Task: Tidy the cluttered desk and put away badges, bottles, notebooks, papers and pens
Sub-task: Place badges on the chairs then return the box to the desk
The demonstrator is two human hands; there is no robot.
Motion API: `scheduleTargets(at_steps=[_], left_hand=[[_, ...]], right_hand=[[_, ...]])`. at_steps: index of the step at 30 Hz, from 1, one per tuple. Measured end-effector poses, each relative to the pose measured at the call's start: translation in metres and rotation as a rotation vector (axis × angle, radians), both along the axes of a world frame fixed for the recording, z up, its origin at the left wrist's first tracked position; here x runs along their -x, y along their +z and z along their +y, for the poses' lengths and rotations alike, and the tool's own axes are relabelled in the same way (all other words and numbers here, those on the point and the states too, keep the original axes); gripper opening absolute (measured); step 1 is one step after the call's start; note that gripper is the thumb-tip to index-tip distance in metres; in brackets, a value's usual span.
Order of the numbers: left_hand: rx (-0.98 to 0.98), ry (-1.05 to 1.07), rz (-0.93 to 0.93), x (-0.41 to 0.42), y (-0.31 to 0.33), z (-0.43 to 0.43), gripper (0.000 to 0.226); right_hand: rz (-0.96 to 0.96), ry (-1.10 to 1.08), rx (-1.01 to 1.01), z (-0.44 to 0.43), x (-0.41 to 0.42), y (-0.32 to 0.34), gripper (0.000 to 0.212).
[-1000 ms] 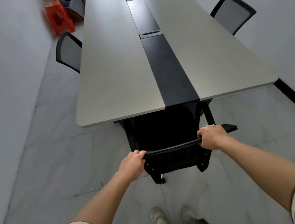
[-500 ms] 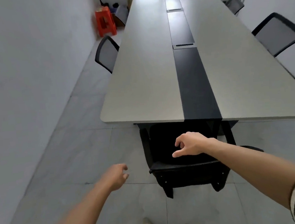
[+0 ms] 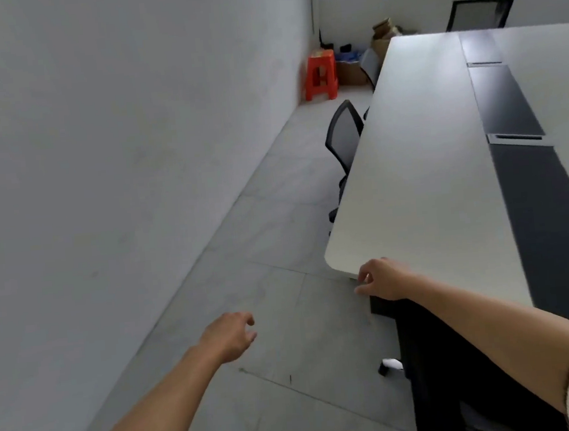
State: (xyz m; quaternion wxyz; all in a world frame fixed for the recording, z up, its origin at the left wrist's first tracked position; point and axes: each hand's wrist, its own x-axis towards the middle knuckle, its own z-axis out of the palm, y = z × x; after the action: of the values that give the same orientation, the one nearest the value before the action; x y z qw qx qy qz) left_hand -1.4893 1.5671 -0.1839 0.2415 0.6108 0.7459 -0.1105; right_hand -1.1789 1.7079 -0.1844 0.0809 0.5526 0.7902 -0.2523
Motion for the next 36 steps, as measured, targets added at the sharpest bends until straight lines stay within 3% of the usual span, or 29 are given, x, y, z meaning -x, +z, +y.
scheduleTargets(at_steps=[9,19,29,36], left_hand=[[-0.019,-0.019,0.043,0.141,0.027,0.097,0.038],[-0.019,-0.15,-0.028,0.183,0.01,0.284,0.039],[-0.031,-0.205,-0.007,0.242,0.036,0.5,0.038],[0.006,-0.34,-0.045,0.236,0.017,0.65,0.038]], right_hand=[[0.047,-0.104,0.014,0.077,0.124,0.006,0.038],[0.023,-0.262,-0.039,0.244,0.165,-0.008,0.032],[0.1,-0.382,-0.016,0.433,0.225,0.004,0.033],[0.102,-0.557,-0.197,0.533,0.216,0.011,0.031]])
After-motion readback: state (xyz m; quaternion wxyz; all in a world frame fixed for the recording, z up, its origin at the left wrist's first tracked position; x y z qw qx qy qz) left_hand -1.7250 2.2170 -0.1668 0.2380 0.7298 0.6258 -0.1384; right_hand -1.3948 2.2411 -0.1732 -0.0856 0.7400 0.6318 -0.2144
